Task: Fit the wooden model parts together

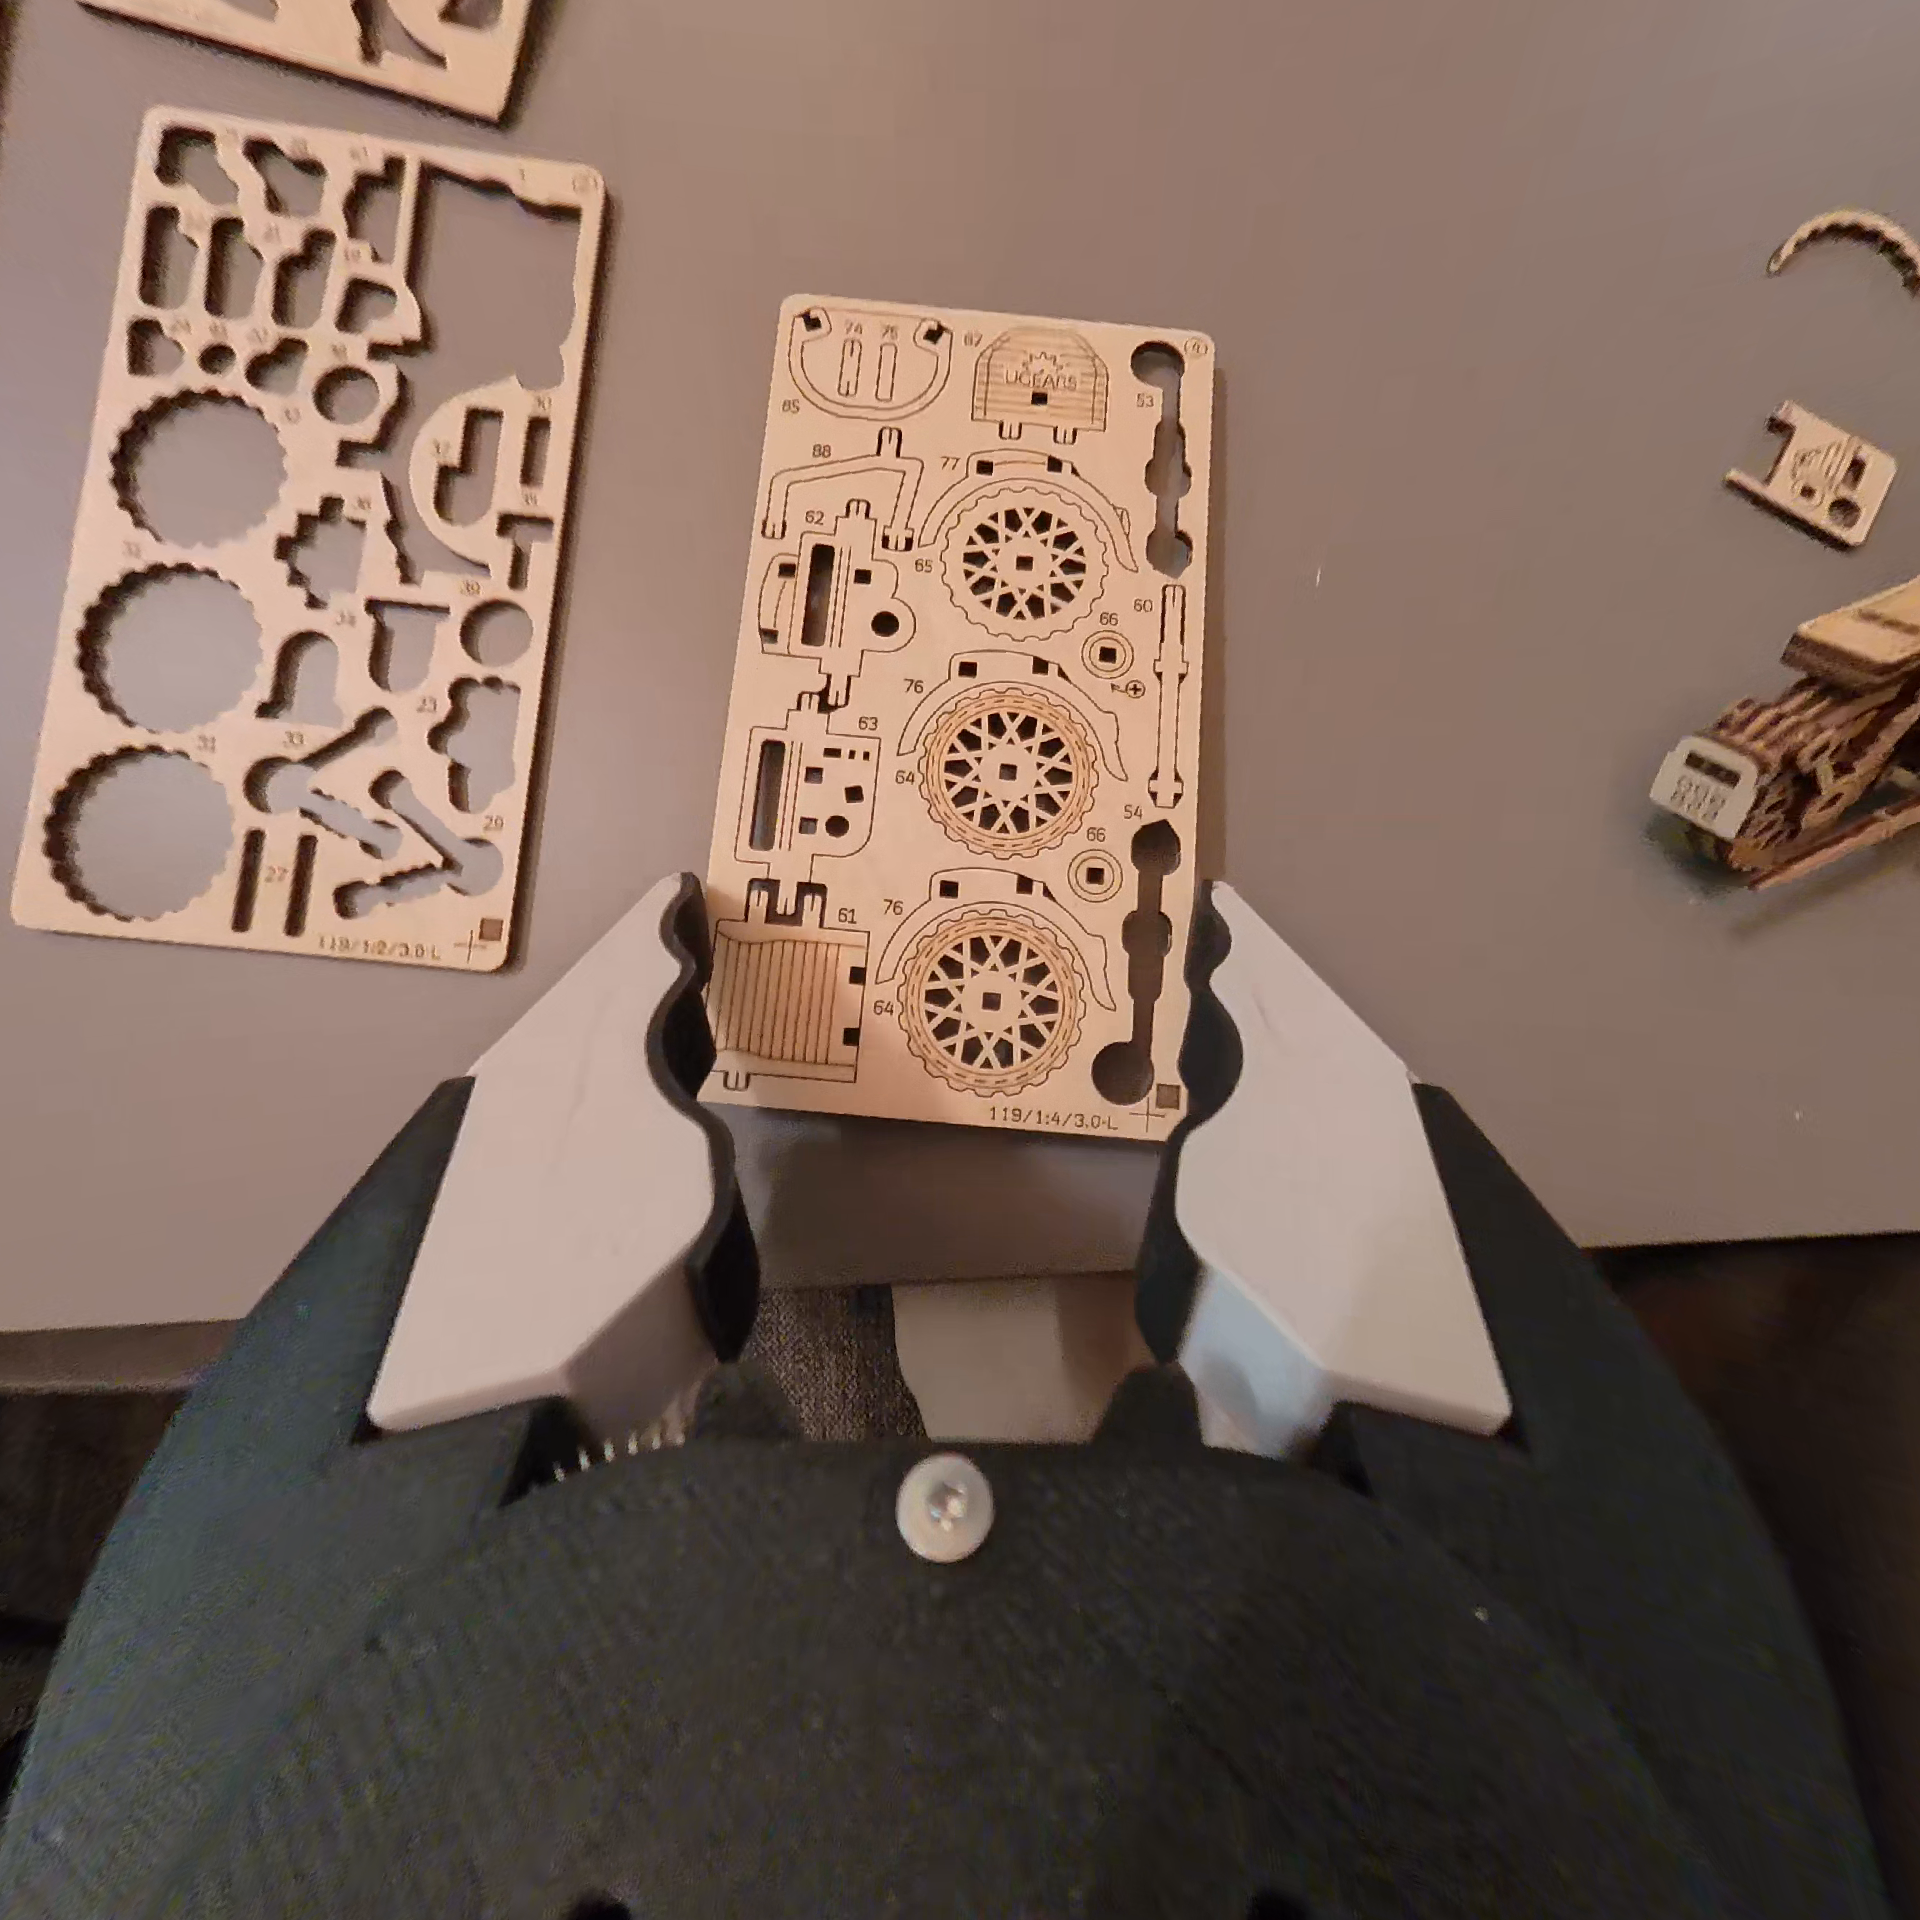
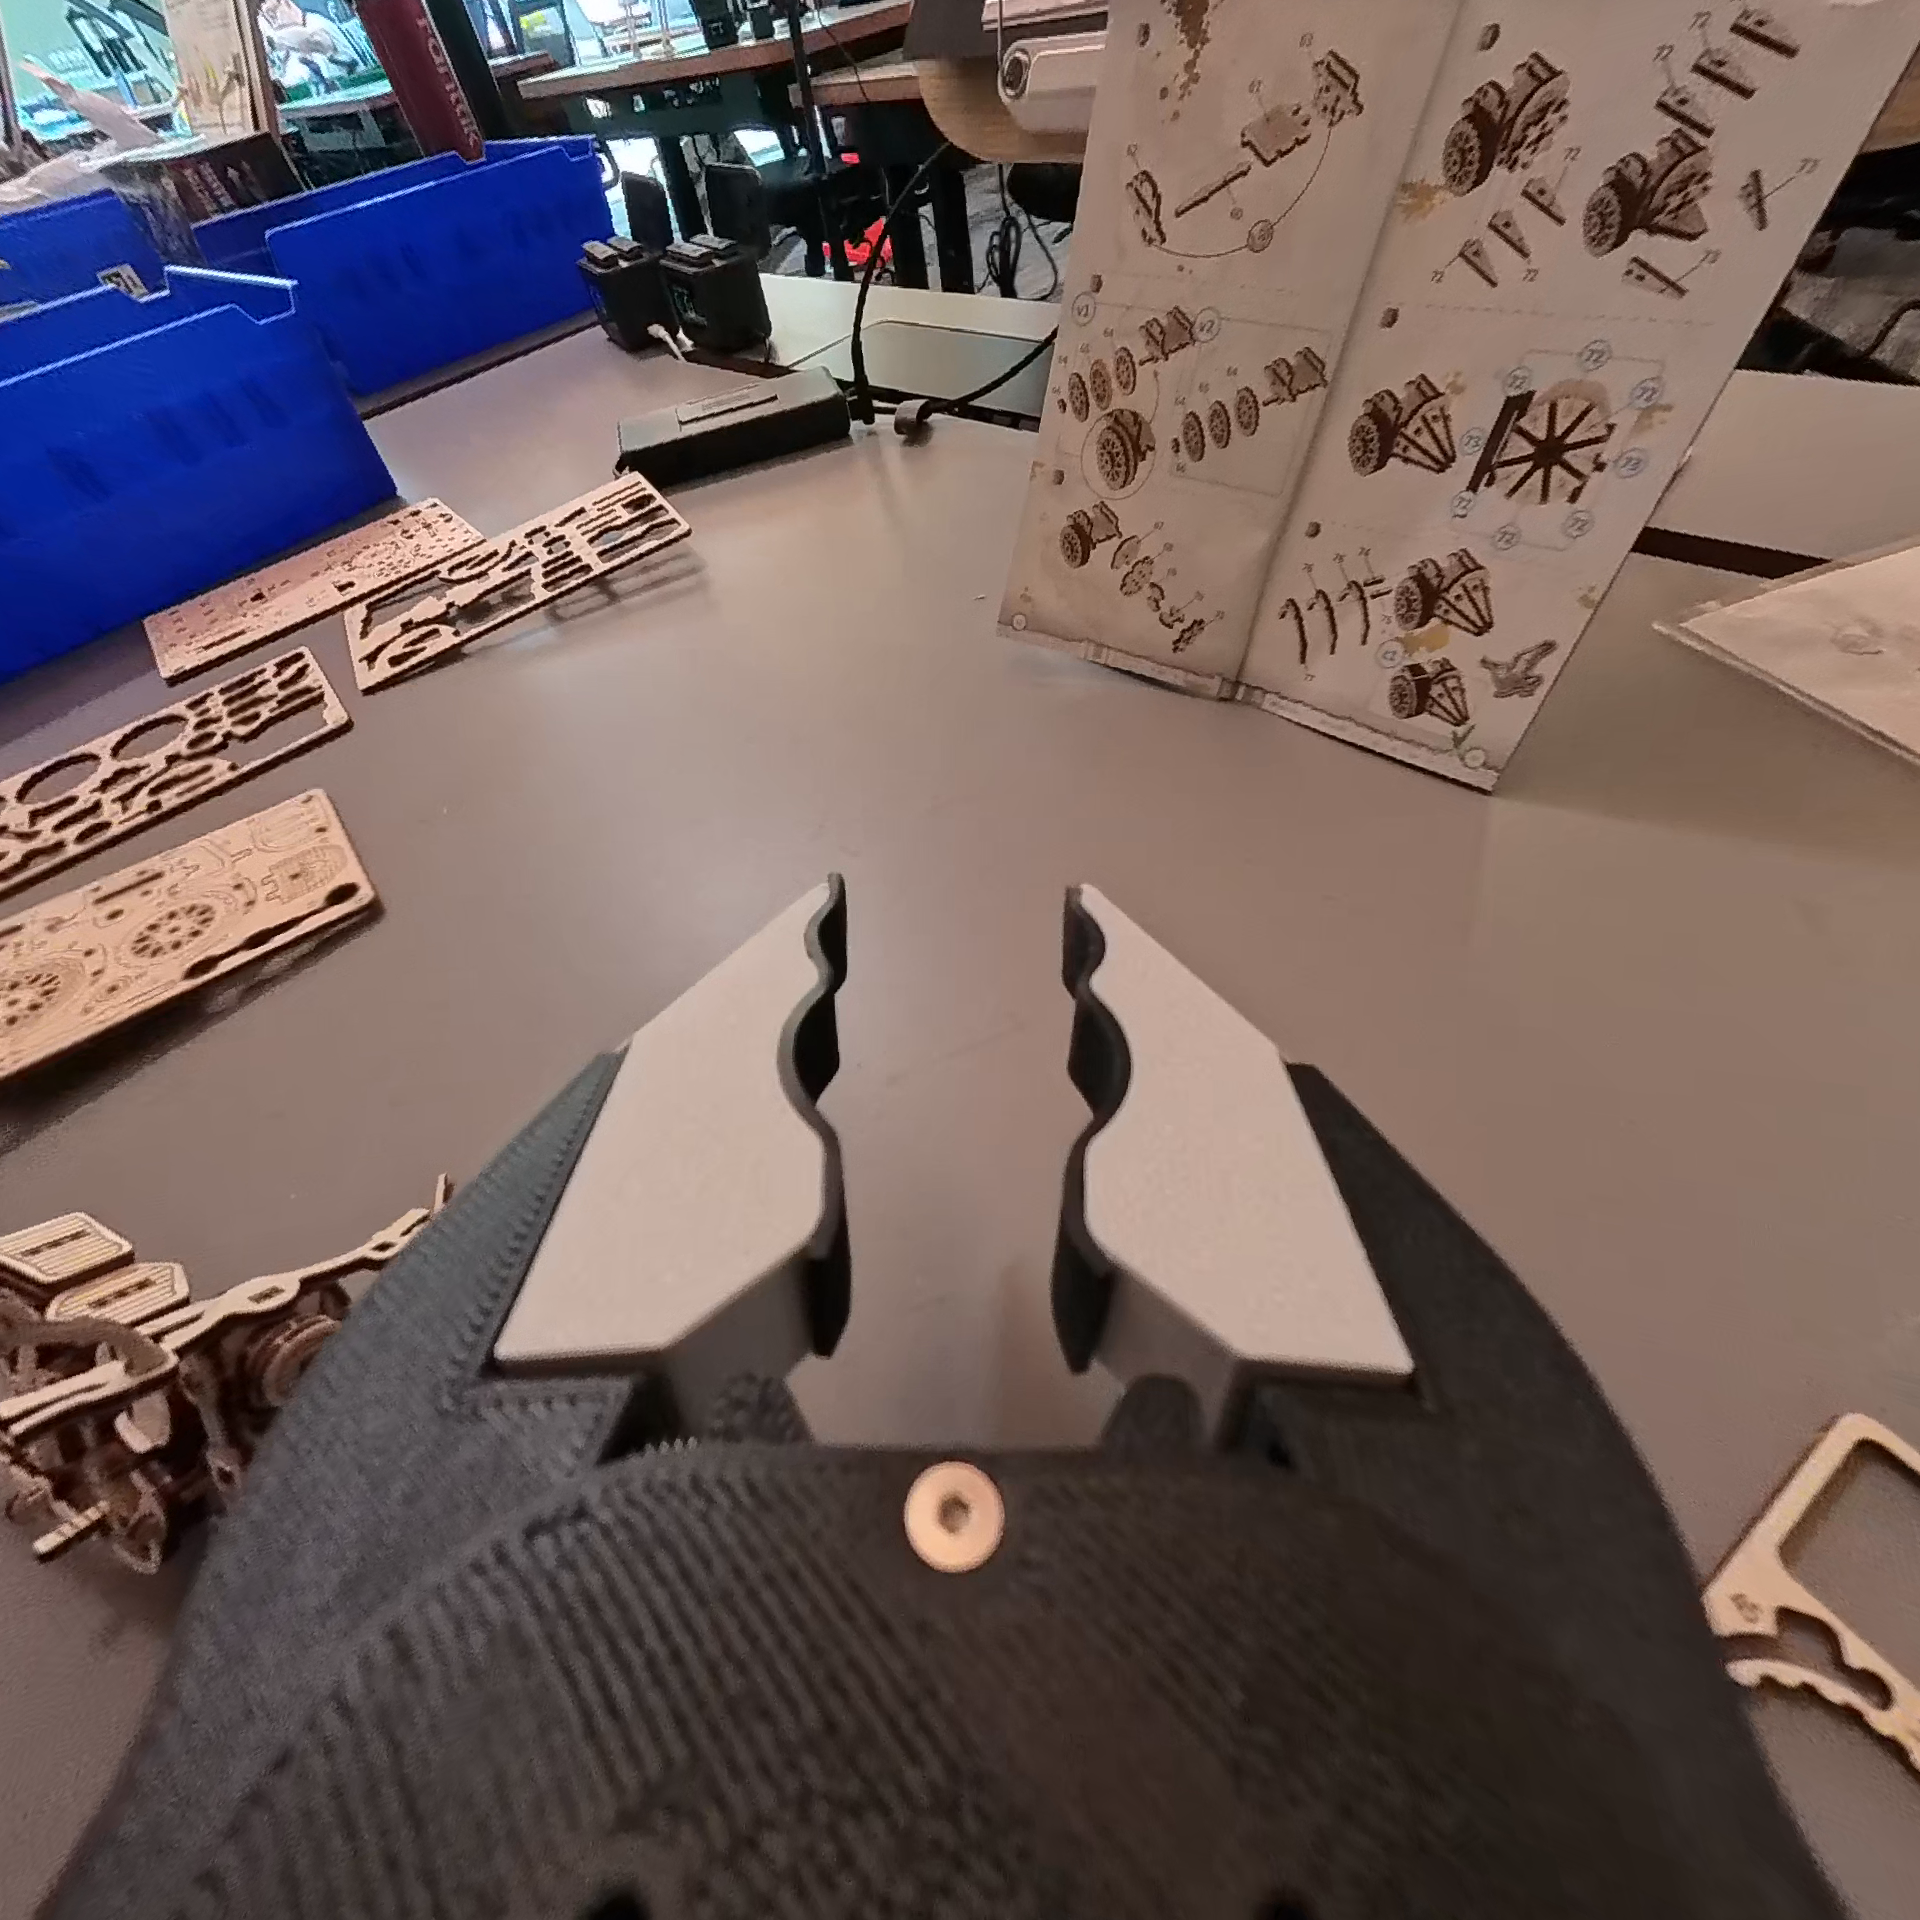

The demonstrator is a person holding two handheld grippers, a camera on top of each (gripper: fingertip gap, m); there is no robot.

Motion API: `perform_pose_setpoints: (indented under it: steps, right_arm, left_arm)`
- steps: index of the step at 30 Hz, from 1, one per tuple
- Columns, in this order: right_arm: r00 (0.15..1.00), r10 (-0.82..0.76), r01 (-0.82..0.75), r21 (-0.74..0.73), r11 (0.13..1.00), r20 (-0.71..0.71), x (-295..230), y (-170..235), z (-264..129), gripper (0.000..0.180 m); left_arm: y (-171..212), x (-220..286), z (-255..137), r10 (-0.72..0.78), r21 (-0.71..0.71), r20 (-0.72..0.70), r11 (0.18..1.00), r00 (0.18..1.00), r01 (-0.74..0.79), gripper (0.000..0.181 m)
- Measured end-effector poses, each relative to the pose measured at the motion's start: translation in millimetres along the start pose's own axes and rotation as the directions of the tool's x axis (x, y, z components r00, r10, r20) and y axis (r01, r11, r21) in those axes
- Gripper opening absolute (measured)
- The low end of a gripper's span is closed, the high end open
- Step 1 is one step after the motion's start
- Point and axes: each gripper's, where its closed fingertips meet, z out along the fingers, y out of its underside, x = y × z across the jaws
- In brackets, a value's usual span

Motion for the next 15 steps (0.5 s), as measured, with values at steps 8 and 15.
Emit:
perform_pose_setpoints:
  steps: [8, 15]
  right_arm:
    - [0.998, 0.061, -0.061, -0.015, 0.998, -0.012, -6, 2, 2, 0.041]
    - [0.934, 0.195, -0.114, -0.269, 0.956, 0.299, -91, -3, 28, 0.067]
  left_arm:
    - [-37, -2, 14, -0.011, 0.097, 0.041, 0.995, 0.999, 0.007, 0.092]
    - [-90, 9, 29, -0.099, 0.154, -0.102, 0.981, 0.99, 0.114, 0.083]
